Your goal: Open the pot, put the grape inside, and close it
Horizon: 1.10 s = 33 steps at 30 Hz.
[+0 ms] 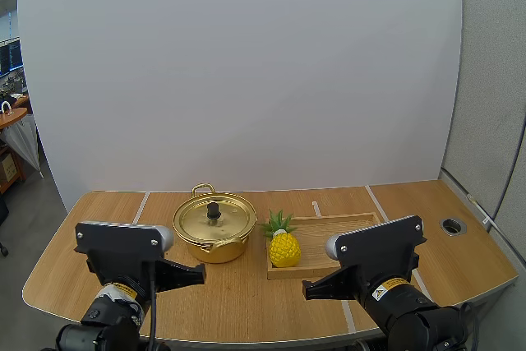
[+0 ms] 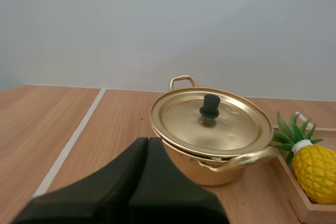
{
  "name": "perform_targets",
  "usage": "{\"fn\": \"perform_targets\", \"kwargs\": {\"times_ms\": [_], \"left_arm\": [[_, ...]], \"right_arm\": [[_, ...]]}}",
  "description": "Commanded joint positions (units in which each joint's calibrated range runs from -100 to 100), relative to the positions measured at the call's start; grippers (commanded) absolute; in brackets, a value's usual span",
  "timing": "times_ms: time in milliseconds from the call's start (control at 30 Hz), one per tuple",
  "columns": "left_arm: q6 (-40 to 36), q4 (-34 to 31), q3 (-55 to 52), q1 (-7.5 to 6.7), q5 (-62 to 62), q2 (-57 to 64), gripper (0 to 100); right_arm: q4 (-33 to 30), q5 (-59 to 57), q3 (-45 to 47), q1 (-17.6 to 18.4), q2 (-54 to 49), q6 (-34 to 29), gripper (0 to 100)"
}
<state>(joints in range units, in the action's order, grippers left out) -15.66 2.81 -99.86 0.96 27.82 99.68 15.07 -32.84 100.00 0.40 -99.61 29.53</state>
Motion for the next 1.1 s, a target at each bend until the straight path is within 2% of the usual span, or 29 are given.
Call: {"fn": "perform_targets", "kwargs": {"times_ms": [0,367,467,1067], "left_arm": [[-6.87,-5.89,-0.14,0.11,-0.36,0.32,0],[-6.15,-4.26,-0.14,-0.01,1.36,0.32,0],[-3.42,-4.38,-0.14,-0.01,3.46,0.32,0],[-3.32,-4.38,-0.14,-0.01,3.46,0.32,0]], "right_arm": [[-0.43,0.02,0.00,-0.29,-0.39,-0.46,0],[-0.55,0.02,0.00,-0.29,-0.39,-0.45,0],[-0.55,0.02,0.00,-0.29,-0.39,-0.45,0],[-0.28,0.53,0.00,-0.29,-0.39,-0.45,0]]}}
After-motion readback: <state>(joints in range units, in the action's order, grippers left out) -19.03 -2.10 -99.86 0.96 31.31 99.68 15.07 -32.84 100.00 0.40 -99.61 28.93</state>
